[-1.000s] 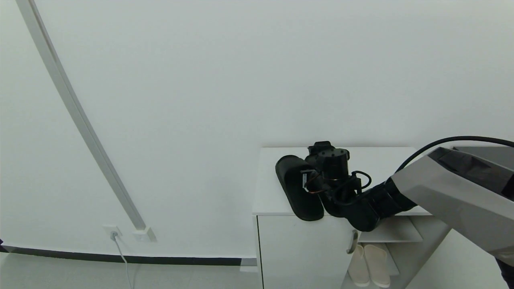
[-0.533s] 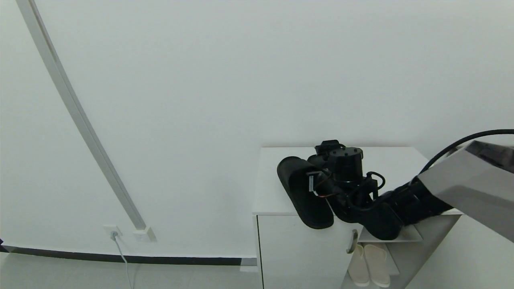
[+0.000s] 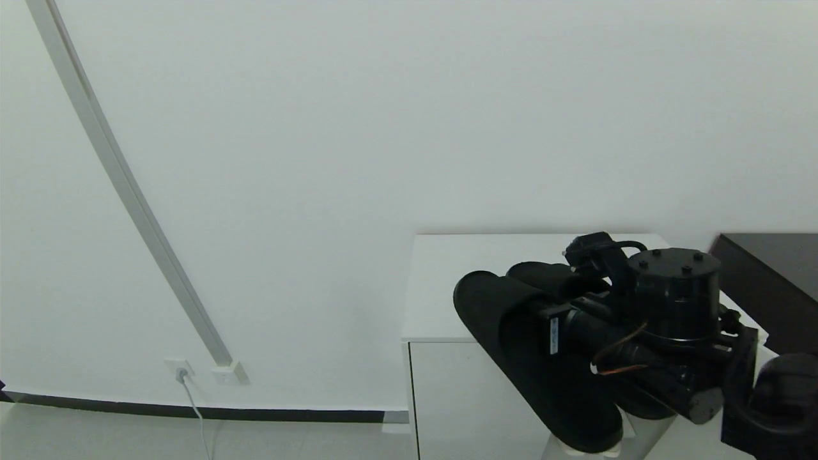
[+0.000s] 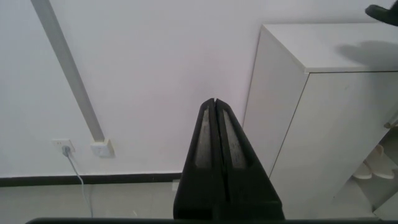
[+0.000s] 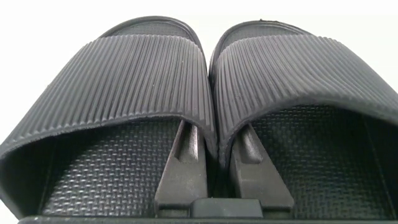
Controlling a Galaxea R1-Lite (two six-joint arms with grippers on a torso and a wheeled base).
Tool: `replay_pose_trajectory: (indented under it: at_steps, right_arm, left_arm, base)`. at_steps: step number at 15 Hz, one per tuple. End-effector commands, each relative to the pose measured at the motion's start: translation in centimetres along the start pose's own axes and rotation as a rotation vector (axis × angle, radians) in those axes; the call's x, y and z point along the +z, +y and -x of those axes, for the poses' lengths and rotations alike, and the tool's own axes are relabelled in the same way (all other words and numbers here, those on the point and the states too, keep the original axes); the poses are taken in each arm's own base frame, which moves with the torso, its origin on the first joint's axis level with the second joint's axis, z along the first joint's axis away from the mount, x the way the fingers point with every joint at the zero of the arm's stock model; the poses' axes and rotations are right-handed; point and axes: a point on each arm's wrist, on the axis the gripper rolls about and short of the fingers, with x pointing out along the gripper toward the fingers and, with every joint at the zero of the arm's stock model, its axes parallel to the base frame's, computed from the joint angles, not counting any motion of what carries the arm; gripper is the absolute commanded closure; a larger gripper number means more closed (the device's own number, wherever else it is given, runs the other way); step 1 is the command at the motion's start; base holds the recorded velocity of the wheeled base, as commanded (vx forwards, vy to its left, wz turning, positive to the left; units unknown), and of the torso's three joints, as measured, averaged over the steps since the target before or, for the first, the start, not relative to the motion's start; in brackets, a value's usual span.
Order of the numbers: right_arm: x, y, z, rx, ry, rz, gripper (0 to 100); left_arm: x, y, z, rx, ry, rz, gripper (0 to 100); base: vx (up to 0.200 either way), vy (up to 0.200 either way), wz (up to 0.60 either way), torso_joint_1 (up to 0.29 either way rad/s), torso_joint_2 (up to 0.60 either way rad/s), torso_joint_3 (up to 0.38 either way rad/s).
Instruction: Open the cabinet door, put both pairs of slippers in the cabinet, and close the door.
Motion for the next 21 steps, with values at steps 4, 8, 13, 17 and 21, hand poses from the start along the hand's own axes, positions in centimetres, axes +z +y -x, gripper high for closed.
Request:
replay_pose_trajectory:
  at_steps: [4, 8, 13, 17, 21]
  right_arm:
    - [0.7, 1.4, 2.5, 0.069, -0.034, 0.004, 100]
    - [0.4, 1.4, 2.6, 0.07, -0.026, 0.008, 100]
    - [0.1, 1.6, 2.7, 0.073, -0.018, 0.012, 100]
    - [0.2, 1.6, 2.7, 0.069, -0.022, 0.012, 100]
    - [0.0, 1.8, 2.9, 0.074, -0.016, 0.018, 100]
  left_arm:
    - [0.0, 0.0, 0.0, 0.0, 0.001, 0.0, 100]
    - [0.0, 0.0, 0.0, 0.0, 0.001, 0.002, 100]
    - [0.0, 0.0, 0.0, -0.002, 0.001, 0.002, 100]
    - [0.0, 0.0, 0.0, 0.0, 0.001, 0.005, 100]
    - [0.0, 0.0, 0.0, 0.001, 0.001, 0.008, 100]
  base:
    - [0.0, 0.0, 0.0, 0.0, 0.0, 0.0]
    - [-0.15, 0.0, 0.0, 0.007, 0.0, 0.001]
    - [-0.2, 0.0, 0.0, 0.001, 0.0, 0.001]
    - [-0.2, 0.0, 0.0, 0.002, 0.0, 0.002]
    - [0.0, 0.0, 0.0, 0.0, 0.0, 0.0]
